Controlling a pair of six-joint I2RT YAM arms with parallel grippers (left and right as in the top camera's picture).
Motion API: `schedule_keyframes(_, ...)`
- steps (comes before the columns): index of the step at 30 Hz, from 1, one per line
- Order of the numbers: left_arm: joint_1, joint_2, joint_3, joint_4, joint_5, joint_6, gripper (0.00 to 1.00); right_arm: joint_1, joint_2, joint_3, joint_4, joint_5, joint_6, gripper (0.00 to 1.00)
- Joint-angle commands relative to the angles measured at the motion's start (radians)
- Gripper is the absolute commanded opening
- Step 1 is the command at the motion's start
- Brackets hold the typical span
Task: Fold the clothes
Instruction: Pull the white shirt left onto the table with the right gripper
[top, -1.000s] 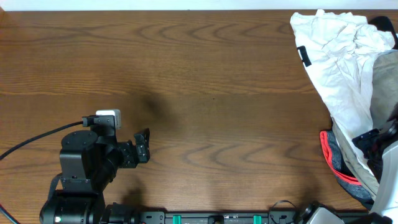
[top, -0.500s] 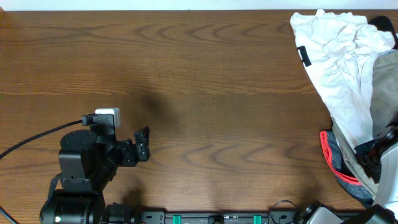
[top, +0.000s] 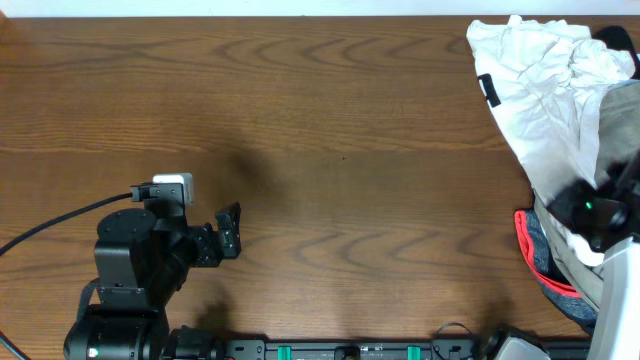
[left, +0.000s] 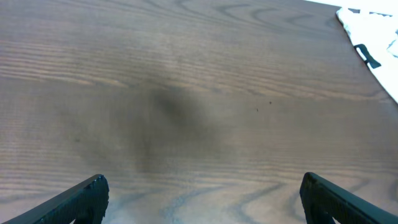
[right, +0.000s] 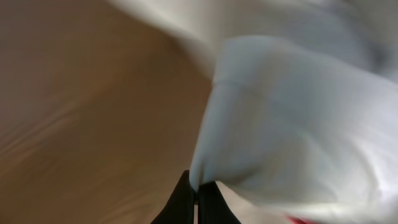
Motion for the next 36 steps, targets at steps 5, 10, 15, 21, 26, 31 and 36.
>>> schedule_keyframes(5,0.003,0.004,0.019,0.019,0.010,-0.010,0.98,0.519,-0.089,0.172,0.188,-0.418,-0.099,0.01)
schedule_keyframes(10,0.003,0.004,0.019,0.020,0.010,-0.010,0.98,0.872,-0.054,0.174,0.454,-0.406,-0.079,0.02)
schedule_keyframes(15,0.003,0.004,0.019,0.020,0.010,-0.010,0.99,1.052,0.034,0.174,0.478,-0.280,-0.106,0.64)
schedule_keyframes(21,0.003,0.004,0.019,0.019,0.010,-0.010,0.98,0.996,0.048,0.174,0.377,0.000,-0.063,0.85)
schedule_keyframes(26,0.003,0.004,0.019,0.019,0.010,-0.010,0.98,0.895,0.051,0.174,0.230,0.180,-0.050,0.86)
schedule_keyframes(31,0.003,0.014,0.019,0.017,0.010,-0.010,0.98,0.787,0.085,0.169,0.119,0.395,-0.019,0.87)
schedule_keyframes(36,0.003,0.076,0.018,-0.004,0.018,-0.009,0.98,0.676,0.204,0.164,0.103,0.406,-0.019,0.90)
